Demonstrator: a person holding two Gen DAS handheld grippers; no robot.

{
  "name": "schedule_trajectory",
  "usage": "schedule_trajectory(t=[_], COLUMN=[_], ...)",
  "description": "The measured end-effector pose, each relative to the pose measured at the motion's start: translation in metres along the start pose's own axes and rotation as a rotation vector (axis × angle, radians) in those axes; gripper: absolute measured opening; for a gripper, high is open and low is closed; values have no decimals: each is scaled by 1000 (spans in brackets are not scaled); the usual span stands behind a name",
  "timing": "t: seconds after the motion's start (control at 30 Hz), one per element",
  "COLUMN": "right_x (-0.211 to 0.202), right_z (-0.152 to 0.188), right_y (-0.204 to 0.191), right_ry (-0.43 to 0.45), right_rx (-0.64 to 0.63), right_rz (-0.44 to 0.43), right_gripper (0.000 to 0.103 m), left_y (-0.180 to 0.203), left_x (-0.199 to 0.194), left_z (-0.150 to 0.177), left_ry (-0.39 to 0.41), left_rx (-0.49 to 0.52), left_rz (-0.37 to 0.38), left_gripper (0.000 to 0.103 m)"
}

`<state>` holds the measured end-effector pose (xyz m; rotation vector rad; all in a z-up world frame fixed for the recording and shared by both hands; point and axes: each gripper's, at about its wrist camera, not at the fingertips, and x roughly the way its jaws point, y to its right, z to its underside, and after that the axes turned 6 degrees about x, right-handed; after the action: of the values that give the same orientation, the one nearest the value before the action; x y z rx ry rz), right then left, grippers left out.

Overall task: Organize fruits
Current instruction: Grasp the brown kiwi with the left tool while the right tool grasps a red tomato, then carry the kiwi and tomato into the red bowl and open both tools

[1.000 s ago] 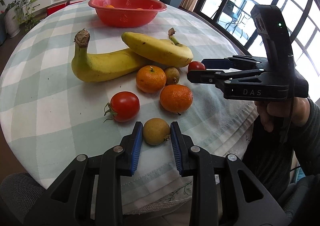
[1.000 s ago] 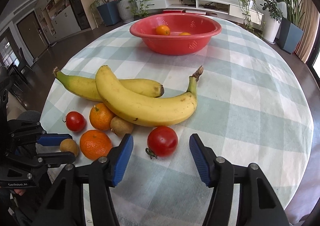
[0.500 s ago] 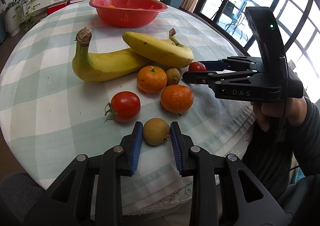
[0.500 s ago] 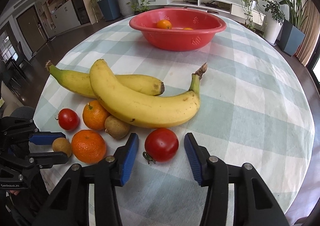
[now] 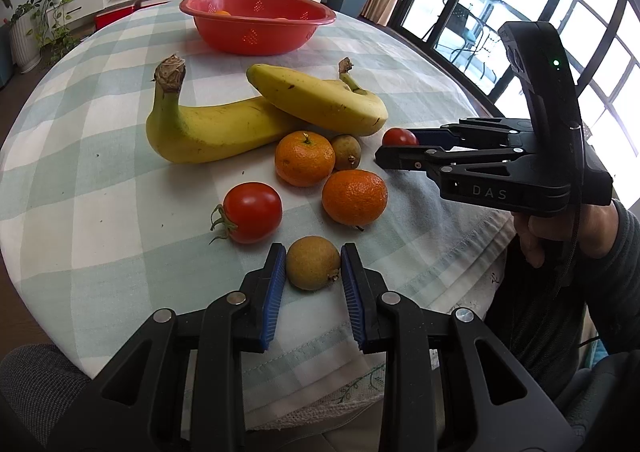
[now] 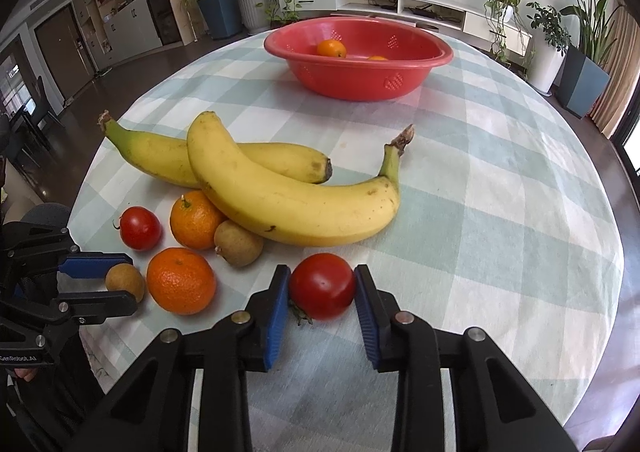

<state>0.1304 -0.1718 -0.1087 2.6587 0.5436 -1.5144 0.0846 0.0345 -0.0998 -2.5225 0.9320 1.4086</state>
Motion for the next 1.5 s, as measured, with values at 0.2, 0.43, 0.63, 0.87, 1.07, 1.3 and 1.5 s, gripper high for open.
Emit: schedule_trajectory(t=[0.2,0.43,0.63,0.87,1.07,1.3,1.5], right_x=[-13,-31,-39,-47,-60,-84,-95], right_z=[5,7,6,2,-12,-49,-93], right_y=[0,5,12,28,55,79,70], right_ry=[16,39,52,72,111,195,256], right_rx=[23,51,75,110,161,179,133], right_rz=[-26,-54,-64,-51,-30,6,-1], right_gripper=[35,35,35,35,35,35,35], left_y=[-1,-2,-4,-18,-50,-87,-104], left_x=[-2,-9,-13,-37,-73,-110,-109], left_z=[-1,-1,-1,-7,-25,-74,-136], left_ry=[6,23,33,75,141,222,231], left_rx=[-2,-11,-20,-42,-70,-46,16], left_rz=[1,20,27,22,-24,-87,-112], left_gripper=[26,26,26,26,26,26,26])
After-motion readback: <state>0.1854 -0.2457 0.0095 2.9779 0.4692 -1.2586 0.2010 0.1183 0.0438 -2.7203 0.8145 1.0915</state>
